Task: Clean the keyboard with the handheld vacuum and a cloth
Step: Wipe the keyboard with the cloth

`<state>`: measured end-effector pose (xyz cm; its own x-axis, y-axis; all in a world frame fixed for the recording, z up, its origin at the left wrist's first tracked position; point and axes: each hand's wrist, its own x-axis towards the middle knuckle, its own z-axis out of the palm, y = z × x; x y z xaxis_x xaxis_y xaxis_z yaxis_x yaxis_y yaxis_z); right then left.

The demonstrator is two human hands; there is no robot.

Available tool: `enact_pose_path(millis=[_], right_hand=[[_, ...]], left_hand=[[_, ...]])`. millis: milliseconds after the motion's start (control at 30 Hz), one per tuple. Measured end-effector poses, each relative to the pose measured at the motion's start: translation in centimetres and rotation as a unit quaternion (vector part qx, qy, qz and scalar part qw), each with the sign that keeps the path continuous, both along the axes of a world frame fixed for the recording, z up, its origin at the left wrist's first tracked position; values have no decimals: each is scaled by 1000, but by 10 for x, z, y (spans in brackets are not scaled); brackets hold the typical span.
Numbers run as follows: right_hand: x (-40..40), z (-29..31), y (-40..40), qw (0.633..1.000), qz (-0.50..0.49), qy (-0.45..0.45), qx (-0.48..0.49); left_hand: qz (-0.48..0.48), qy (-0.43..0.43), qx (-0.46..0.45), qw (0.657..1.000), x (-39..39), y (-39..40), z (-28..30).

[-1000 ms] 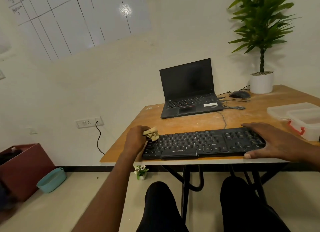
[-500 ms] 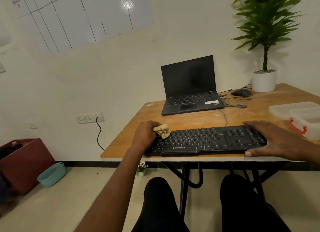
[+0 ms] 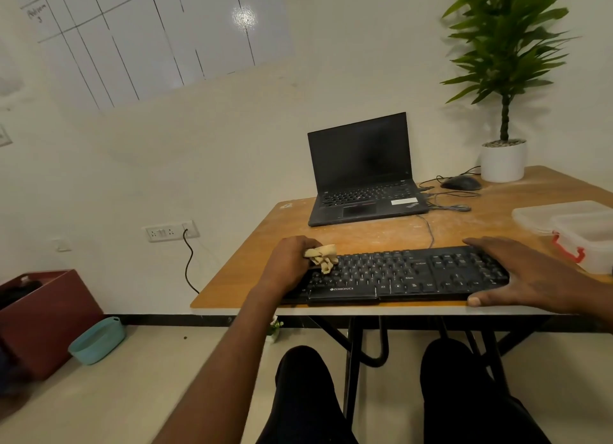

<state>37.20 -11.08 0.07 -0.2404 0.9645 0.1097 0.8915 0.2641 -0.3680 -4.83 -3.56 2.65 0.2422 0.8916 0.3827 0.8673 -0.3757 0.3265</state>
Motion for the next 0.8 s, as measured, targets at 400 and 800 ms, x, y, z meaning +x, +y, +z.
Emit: enact_pose_path(millis=[400, 800], right_hand=[[-2, 0, 0, 1000, 3, 4, 1], [-1, -1, -2, 1000, 3, 16, -3]], left_hand=[[59, -23, 2, 998, -33, -10, -3], [78, -3, 25, 997, -41, -10, -7]])
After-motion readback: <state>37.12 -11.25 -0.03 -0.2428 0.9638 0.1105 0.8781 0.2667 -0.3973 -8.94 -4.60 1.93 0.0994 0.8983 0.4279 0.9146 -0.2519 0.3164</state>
